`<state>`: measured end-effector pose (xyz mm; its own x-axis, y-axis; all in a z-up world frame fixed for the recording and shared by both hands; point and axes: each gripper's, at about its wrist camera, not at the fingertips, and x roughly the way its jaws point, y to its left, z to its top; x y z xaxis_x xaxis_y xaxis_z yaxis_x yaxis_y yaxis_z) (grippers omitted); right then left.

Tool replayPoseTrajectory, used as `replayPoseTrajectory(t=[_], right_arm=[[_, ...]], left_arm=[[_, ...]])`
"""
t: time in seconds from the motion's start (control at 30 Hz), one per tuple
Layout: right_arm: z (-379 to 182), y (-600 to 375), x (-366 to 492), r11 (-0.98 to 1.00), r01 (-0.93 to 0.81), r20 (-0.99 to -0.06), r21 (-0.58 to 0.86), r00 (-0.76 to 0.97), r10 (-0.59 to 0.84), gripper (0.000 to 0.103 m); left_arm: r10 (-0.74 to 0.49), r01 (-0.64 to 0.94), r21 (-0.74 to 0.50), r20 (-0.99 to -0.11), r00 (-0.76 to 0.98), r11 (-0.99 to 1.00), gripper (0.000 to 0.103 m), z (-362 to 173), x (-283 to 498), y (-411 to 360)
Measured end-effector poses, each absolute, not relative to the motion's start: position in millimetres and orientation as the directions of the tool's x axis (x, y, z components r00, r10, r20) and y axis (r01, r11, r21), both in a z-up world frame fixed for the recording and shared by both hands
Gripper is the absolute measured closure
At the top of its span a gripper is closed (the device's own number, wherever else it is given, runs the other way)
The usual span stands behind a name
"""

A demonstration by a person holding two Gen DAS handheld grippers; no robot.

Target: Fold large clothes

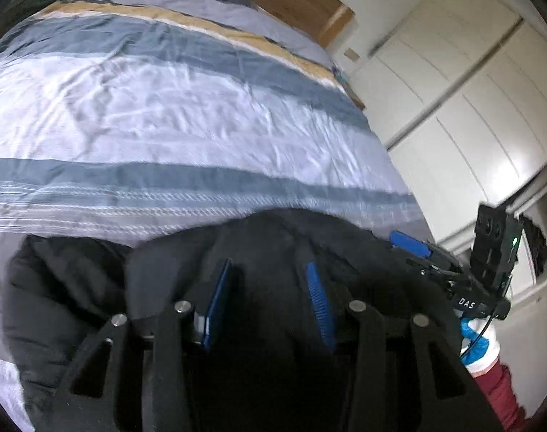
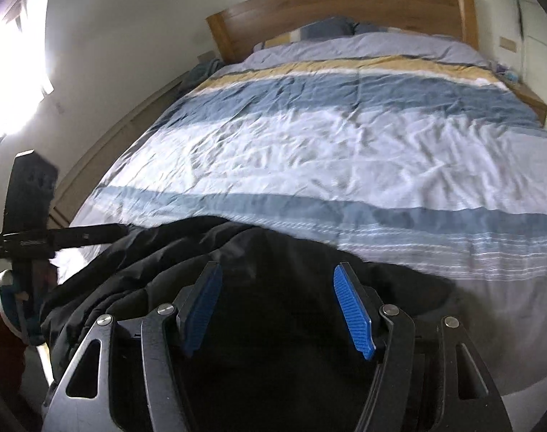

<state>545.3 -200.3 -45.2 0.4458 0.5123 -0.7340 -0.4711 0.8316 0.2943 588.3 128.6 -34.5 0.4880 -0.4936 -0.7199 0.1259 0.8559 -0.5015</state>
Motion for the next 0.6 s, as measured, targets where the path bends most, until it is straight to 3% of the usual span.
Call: replayPoseTrajectory(t=[0.37,0.6], right_arm=[[-80,-190,454,0.741,-0.618,-0.793,0.263,0.298,0.531,0.039],[-110,-188,422,0.773,-0.617,-0.815,0.149,0.366,0.449,0.038]], left_arm=[[-0.445,0.300,-0.344,-0.803,0.397,0.890,0.061,-68,490,71],[-0.356,0.241,-0.274,-0.827,0.435,0.931,0.061,-110,480,64]])
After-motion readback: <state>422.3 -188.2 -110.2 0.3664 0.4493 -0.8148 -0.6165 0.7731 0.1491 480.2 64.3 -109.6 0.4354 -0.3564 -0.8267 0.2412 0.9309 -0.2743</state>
